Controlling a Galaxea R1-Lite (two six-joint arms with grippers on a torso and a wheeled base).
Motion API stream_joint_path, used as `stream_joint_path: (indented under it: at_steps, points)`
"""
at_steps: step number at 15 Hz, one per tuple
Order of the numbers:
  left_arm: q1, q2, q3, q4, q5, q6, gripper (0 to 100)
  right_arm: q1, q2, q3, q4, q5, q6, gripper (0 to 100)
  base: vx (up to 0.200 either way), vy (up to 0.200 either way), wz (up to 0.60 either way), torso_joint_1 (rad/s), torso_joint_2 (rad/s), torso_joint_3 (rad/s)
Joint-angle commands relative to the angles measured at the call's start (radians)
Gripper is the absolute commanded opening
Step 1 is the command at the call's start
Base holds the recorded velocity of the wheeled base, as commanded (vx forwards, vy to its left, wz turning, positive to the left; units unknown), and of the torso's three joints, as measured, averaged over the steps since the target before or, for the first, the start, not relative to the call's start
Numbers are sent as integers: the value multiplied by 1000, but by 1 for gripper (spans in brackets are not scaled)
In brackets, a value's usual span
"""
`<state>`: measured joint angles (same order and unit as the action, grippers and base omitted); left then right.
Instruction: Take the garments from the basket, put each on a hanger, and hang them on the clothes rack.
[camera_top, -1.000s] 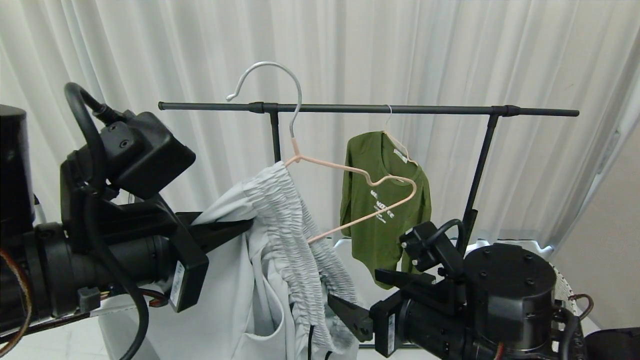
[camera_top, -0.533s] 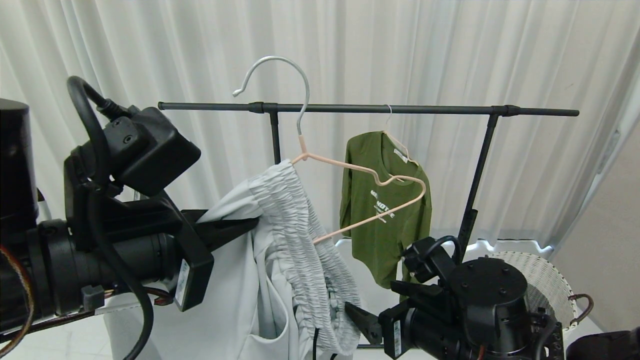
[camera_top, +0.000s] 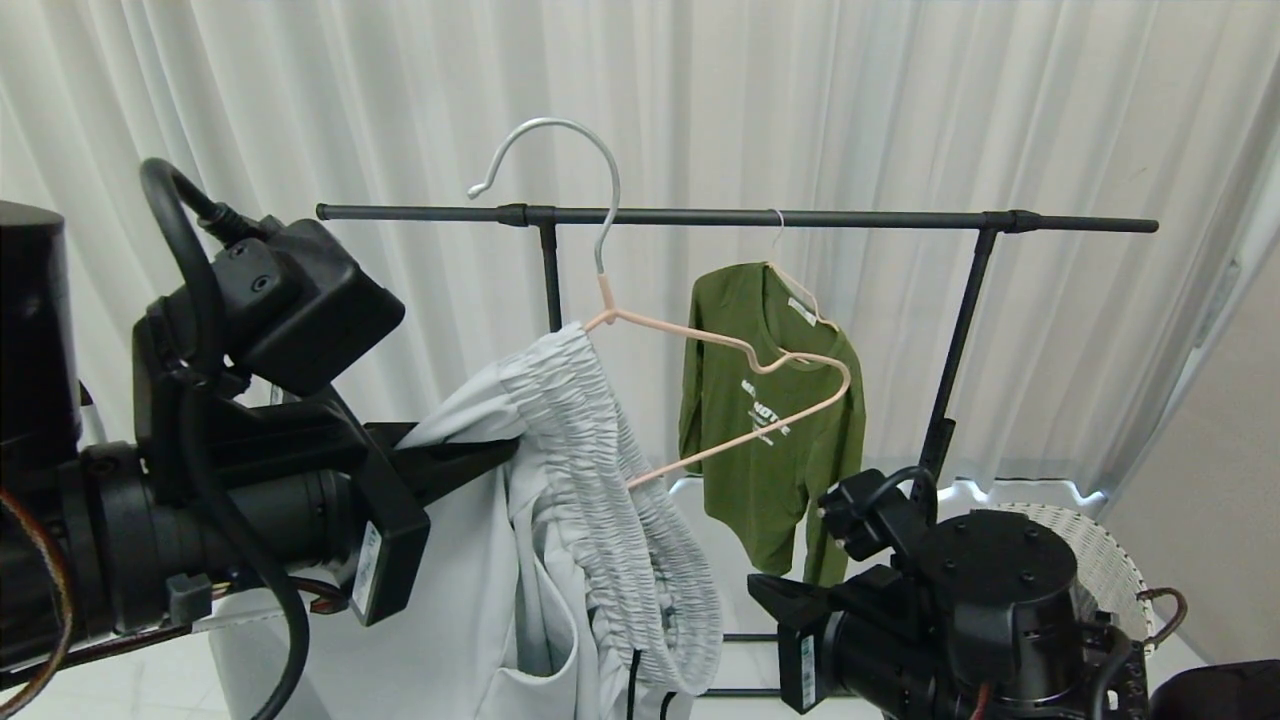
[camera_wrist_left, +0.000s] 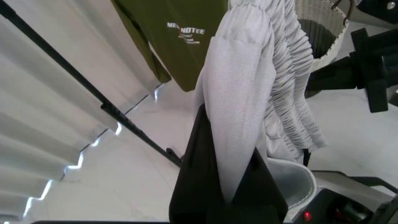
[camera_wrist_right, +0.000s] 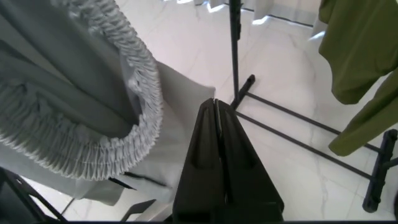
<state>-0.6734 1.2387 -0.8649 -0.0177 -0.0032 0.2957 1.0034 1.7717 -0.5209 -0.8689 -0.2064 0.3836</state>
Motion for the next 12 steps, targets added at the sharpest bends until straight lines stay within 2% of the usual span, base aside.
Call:
stream_joint_path:
  at_steps: [1,2,3,9,12]
  points:
    - [0,2,0,-1,0,0,0,9,-14,-2,-1,4,0,0,0,0,0,0,0,0]
    - [0,2,0,-1,0,0,0,15,-15,-2,1,4,0,0,0,0,0,0,0,0]
    - [0,2,0,-1,0,0,0,27,-21,-1,-1,4,1,100,0,0,0,0,0,0]
    - [-18,-2,-5,-1,-1,0,0,35,-6,-5,-1,5,-22,100,0,0,0,0,0,0]
    - [-34,1,-11,-38,-1,0,0,35,15,-7,-1,4,-20,100,0,0,0,0,0,0]
